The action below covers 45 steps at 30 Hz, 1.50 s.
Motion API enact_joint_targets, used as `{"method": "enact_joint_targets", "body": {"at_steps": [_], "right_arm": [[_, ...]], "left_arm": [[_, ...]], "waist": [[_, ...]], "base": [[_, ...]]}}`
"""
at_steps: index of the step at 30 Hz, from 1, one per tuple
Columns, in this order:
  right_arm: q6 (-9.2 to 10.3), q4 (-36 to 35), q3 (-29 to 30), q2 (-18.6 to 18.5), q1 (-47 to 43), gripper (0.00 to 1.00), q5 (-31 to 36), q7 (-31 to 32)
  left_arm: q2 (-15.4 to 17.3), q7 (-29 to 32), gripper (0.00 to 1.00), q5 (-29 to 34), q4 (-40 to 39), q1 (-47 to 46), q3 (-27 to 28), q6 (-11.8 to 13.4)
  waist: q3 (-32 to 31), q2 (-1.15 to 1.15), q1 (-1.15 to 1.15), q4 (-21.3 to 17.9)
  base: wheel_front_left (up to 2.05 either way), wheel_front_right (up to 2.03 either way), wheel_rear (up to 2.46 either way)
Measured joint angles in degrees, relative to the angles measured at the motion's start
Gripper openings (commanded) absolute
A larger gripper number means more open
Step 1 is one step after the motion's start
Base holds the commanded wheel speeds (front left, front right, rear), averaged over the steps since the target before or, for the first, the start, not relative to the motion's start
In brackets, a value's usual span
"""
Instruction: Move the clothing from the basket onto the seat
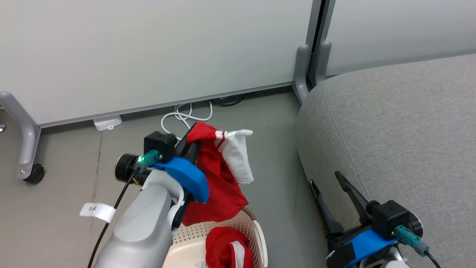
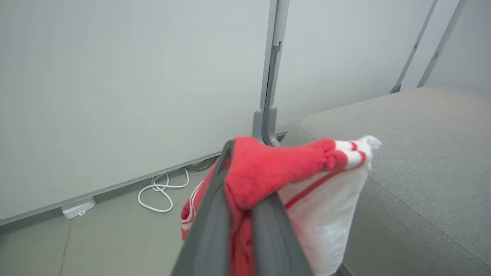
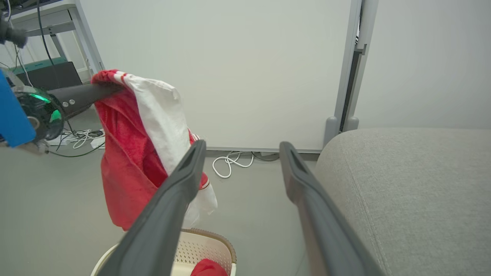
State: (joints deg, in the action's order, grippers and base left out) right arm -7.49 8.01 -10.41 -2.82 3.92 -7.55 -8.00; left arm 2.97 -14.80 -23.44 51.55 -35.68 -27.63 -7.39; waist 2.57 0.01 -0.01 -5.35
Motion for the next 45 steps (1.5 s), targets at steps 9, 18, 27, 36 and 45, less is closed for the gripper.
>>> {"method": "enact_joint_targets", "body": {"at_steps": [9, 18, 27, 36, 45], "right_arm": [[0.0, -1.0, -0.5, 0.0, -0.6, 1.0, 0.1, 1.0], [0.0, -1.6, -0.5, 0.0, -0.7, 1.0, 0.1, 1.2], [0.0, -1.6, -0.6, 0.0, -0.7, 1.0, 0.0, 1.4], [0.0, -0.5, -6.2, 0.0, 2.0, 1.0, -0.2, 2.2], [0.0, 6.8, -12.4, 0.0, 10.0, 1.0, -0.8, 4.7]], "left_arm": [[-0.1, 1.2, 0.0, -4.6, -9.3, -1.5, -4.9, 1.5], [-0.1, 2.4, 0.0, -5.9, -13.0, -1.5, -6.9, 2.9], [-0.1, 3.6, 0.0, -7.2, -14.4, -1.9, -9.2, 3.6], [-0.1, 4.1, 0.0, -9.0, -15.6, -3.7, -12.0, 4.2], [-0.1, 4.1, 0.0, -11.9, -17.0, -5.6, -16.3, 5.1]], "waist": [[-0.4, -0.01, 0.0, 0.0], [-0.1, -0.01, 0.01, -0.5], [0.3, -0.01, 0.01, -0.7], [1.4, -0.01, 0.01, -0.5], [2.0, -0.01, 0.01, 0.9]], "base": [[0.0, 0.0, 0.0], [0.0, 0.0, 0.0], [0.0, 0.0, 0.0], [0.0, 0.0, 0.0], [0.0, 0.0, 0.0]]}}
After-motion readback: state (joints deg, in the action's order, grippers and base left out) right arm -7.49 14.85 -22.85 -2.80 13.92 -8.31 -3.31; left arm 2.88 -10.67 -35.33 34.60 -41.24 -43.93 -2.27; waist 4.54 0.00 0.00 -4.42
